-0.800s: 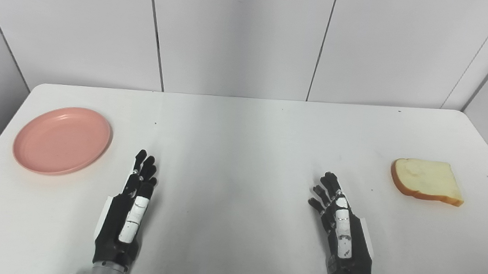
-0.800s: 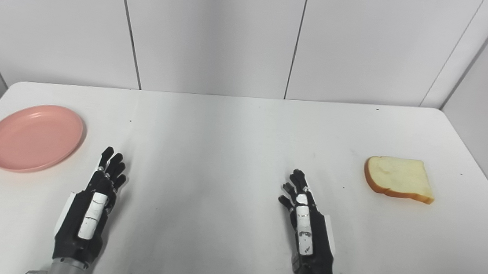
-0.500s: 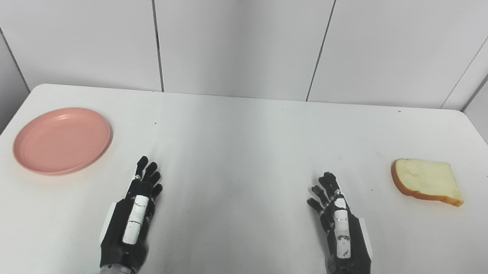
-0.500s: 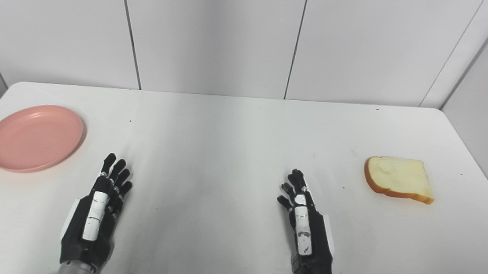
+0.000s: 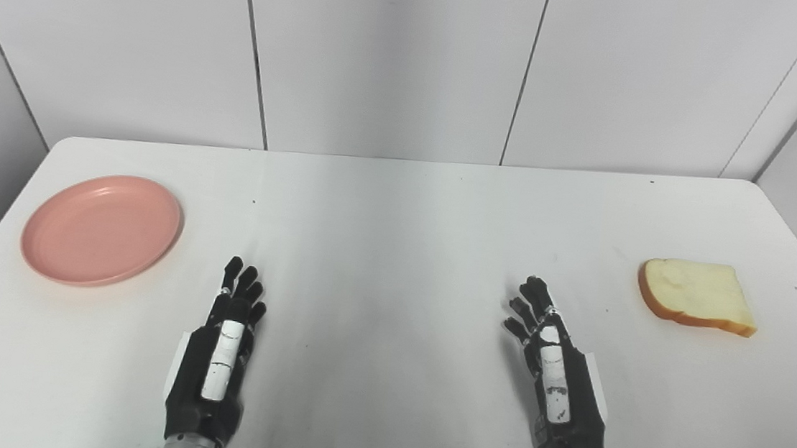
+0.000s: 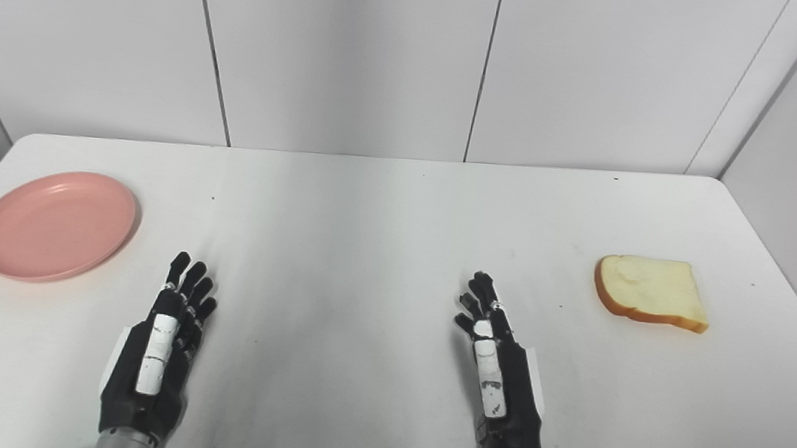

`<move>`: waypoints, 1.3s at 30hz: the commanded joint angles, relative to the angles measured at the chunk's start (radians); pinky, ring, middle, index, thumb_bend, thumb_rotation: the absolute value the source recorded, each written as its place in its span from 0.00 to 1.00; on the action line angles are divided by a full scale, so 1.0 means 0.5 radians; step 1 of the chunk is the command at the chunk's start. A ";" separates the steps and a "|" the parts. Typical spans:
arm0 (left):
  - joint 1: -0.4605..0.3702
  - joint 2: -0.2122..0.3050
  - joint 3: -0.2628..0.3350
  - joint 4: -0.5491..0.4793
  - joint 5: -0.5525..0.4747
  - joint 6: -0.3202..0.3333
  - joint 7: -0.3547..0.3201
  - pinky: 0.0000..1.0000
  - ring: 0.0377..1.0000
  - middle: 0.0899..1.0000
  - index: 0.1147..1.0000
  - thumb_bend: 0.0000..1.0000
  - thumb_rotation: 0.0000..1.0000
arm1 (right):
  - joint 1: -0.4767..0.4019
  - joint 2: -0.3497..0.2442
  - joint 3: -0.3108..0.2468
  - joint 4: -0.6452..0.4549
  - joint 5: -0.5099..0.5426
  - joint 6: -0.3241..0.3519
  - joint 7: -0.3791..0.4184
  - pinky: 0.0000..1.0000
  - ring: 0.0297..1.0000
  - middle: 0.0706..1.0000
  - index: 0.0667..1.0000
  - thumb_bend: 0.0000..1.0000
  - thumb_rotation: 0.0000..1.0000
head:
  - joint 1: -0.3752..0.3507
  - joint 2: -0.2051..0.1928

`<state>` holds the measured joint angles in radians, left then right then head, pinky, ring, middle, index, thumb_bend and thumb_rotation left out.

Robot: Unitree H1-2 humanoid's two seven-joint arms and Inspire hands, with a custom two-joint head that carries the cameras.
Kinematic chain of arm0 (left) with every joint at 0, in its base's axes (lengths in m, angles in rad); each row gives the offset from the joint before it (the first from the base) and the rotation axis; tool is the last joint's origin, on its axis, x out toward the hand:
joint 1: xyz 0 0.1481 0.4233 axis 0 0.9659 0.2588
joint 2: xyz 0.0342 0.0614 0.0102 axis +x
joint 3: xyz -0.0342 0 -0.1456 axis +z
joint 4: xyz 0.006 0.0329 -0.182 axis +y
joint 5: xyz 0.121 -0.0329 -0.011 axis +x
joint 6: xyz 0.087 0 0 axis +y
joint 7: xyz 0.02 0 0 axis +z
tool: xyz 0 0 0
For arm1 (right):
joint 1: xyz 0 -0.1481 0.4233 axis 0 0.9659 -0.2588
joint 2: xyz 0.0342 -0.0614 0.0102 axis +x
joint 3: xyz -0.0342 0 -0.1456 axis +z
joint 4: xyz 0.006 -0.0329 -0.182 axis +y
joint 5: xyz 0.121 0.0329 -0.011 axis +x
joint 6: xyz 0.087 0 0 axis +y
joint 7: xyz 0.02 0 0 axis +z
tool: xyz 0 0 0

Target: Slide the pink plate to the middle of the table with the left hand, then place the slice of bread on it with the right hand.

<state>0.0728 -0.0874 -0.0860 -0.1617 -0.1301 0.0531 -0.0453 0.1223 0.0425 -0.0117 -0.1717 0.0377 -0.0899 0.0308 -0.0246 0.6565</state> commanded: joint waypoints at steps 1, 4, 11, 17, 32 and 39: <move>-0.018 0.009 -0.021 -0.068 0.005 -0.032 -0.039 1.00 1.00 1.00 1.00 0.90 0.80 | 0.061 -0.040 0.000 0.082 -0.005 -0.088 0.012 0.89 0.91 0.93 0.91 0.83 0.96 | -0.004 -0.007; -0.014 0.015 -0.031 -0.068 -0.009 -0.011 -0.052 1.00 1.00 1.00 1.00 0.88 0.79 | 0.059 -0.037 -0.003 0.087 -0.004 -0.092 0.009 0.90 0.91 0.93 0.91 0.84 0.96 | -0.007 -0.007; -0.007 0.018 -0.035 -0.078 -0.026 0.029 -0.064 1.00 1.00 1.00 1.00 0.89 0.78 | 0.056 -0.033 -0.002 0.089 -0.004 -0.108 0.007 0.90 0.91 0.93 0.91 0.84 0.96 | -0.020 0.001; -0.009 0.019 -0.034 -0.098 -0.032 0.056 -0.069 1.00 1.00 1.00 1.00 0.91 0.78 | 0.052 -0.026 -0.014 0.089 0.026 -0.081 0.006 0.90 0.91 0.93 0.91 0.84 0.95 | -0.014 0.003; -0.026 0.018 -0.020 -0.082 -0.019 0.047 -0.060 1.00 1.00 1.00 1.00 0.90 0.78 | 0.048 -0.024 -0.016 0.055 0.026 0.092 -0.020 0.89 0.92 0.94 0.91 0.77 1.00 | -0.003 -0.004; -0.026 -0.011 -0.041 -0.019 0.010 0.026 -0.049 1.00 1.00 1.00 1.00 0.89 0.79 | 0.043 -0.065 -0.035 0.113 0.060 0.051 0.007 0.89 0.92 0.94 0.92 0.77 1.00 | 0.181 -0.084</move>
<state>0.0766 -0.0811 -0.0954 -0.1723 -0.1312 0.0906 -0.0657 0.1156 0.0362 -0.0170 -0.1683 0.0605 -0.0485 0.0238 0.0443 0.6244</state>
